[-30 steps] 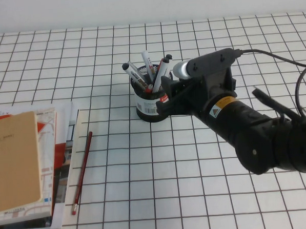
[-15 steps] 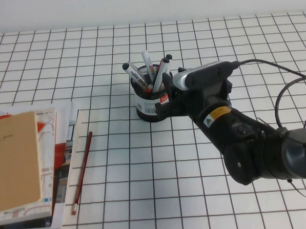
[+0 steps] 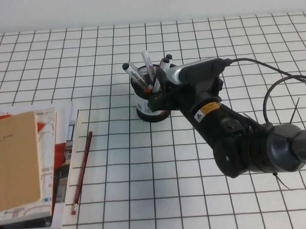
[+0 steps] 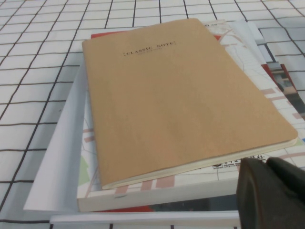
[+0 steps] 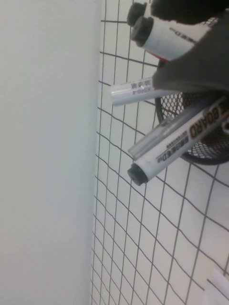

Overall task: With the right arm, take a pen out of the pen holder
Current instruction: 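Take a marker out of the pen holder and lay it on the table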

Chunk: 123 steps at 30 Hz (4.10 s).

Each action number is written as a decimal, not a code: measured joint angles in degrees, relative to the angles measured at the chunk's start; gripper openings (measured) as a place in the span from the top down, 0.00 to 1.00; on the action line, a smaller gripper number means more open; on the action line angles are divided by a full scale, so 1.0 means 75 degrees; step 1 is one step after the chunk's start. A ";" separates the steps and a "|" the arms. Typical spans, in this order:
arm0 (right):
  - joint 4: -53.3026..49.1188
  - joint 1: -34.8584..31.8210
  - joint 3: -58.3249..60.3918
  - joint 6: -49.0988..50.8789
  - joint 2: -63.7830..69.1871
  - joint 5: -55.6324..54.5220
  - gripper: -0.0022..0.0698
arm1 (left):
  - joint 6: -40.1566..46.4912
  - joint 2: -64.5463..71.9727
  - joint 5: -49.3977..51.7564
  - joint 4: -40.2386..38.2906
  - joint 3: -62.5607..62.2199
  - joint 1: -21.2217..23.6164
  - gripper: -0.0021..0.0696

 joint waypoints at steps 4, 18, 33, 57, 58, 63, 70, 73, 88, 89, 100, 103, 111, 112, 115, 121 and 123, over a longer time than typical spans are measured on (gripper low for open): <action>0.0000 0.0000 -0.0151 0.0008 0.0163 0.0068 0.68 | 0.0000 0.0000 0.0000 0.0000 0.0000 0.0000 0.98; 0.0263 -0.0029 -0.0524 0.0019 0.0391 0.0314 0.68 | 0.0000 0.0000 0.0000 0.0000 0.0000 0.0000 0.98; 0.0529 -0.0184 -0.0720 0.0019 0.0545 0.0497 0.68 | 0.0000 0.0000 0.0000 0.0000 0.0000 0.0000 0.98; 0.0517 -0.0184 -0.1282 0.0019 0.0814 0.1314 0.68 | 0.0000 0.0000 0.0000 0.0000 0.0000 0.0000 0.98; 0.0534 -0.0184 -0.1295 0.0019 0.0814 0.1325 0.68 | 0.0000 0.0000 0.0000 0.0000 0.0000 0.0000 0.98; 0.0547 -0.0184 -0.1301 0.0019 0.0840 0.1270 0.68 | 0.0000 0.0000 0.0000 0.0000 0.0000 0.0000 0.98; 0.0576 -0.0273 -0.1301 0.0019 0.0858 0.1226 0.68 | 0.0000 0.0000 0.0000 0.0000 0.0000 0.0000 0.98; 0.0576 -0.0325 -0.1301 0.0019 0.0858 0.1226 0.68 | 0.0000 0.0000 0.0000 0.0000 0.0000 0.0000 0.98; 0.0592 -0.0325 -0.1593 0.0019 0.0871 0.1650 0.70 | 0.0000 0.0000 0.0000 0.0000 0.0000 0.0000 0.98; 0.0592 -0.0325 -0.1593 0.0019 0.0871 0.1687 0.71 | 0.0000 0.0000 0.0000 0.0000 0.0000 0.0000 0.98; 0.0592 -0.0325 -0.1632 0.0039 0.0871 0.1704 0.80 | 0.0000 0.0000 0.0000 0.0000 0.0000 0.0000 0.98; 0.0592 -0.0325 -0.1632 0.0039 0.0871 0.1704 0.80 | 0.0000 0.0000 0.0000 0.0000 0.0000 0.0000 0.98; 0.0607 -0.0325 -0.1651 -0.0391 0.0727 0.1971 0.80 | 0.0000 0.0000 0.0000 0.0000 0.0000 0.0000 0.98; 0.0607 -0.0325 -0.1651 -0.0456 0.0670 0.2051 0.80 | 0.0000 0.0000 0.0000 0.0000 0.0000 0.0000 0.98; 0.0607 -0.0325 -0.1651 -0.0619 0.0481 0.2140 0.80 | 0.0000 0.0000 0.0000 0.0000 0.0000 0.0000 0.98; 0.0607 -0.0325 -0.1651 -0.0928 0.0179 0.2187 0.80 | 0.0000 0.0000 0.0000 0.0000 0.0000 0.0000 0.98; 0.0621 -0.0325 -0.1651 -0.1026 0.0098 0.2203 0.80 | 0.0000 0.0000 0.0000 0.0000 0.0000 0.0000 0.98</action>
